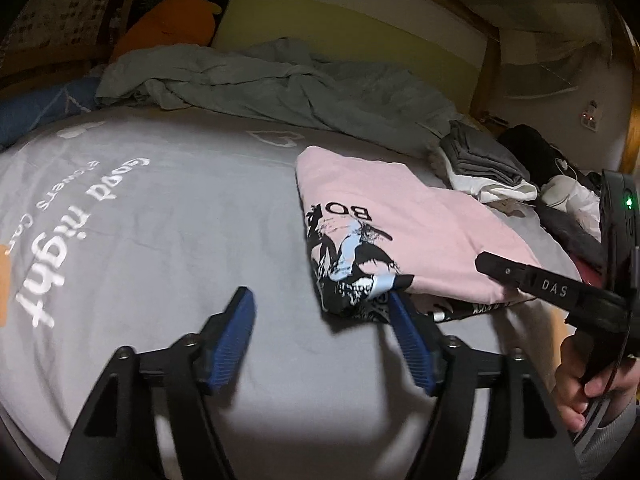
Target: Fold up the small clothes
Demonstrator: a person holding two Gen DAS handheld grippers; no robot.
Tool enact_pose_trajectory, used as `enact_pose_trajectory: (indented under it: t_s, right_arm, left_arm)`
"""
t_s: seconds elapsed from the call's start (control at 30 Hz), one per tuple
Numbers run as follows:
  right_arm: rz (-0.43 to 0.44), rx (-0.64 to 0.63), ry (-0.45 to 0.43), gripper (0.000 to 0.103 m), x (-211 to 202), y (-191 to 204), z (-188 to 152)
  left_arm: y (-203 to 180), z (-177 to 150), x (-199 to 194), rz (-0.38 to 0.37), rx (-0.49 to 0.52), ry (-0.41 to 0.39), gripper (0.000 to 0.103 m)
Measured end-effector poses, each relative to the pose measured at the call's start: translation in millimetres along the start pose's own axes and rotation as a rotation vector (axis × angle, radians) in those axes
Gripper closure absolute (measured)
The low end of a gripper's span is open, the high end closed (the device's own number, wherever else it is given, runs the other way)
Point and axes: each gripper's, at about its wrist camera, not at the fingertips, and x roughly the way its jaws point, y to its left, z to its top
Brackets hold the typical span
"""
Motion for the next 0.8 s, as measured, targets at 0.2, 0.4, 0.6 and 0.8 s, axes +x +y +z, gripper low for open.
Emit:
enact_pose_trajectory:
  t_s: [0.2,0.4,0.6,0.8]
  right_arm:
    - [0.041,0.046,-0.031,0.099,-7.3,-5.6,4.8]
    - [0.056,0.096,-0.035,0.099,-7.0,-14.1,10.1]
    - [0.047,0.107,-0.079,0.099,-15.3,-19.5,14.9]
    - [-0.022,0.174,-0.034,0.099,-5.6,-38.3,12.6]
  left_arm:
    - [-6.4,9.1,12.7,-0.059,-0.005,0.047,0.033]
    - [-43.0,12.2,32.7,0.036,0.133,0.08,0.033]
    - [-46.2,9.3,30.8,0.206,0.203,0.009,0.029]
    - [-26.7,3.2,6.5,0.3,0.173,-0.053,0.028]
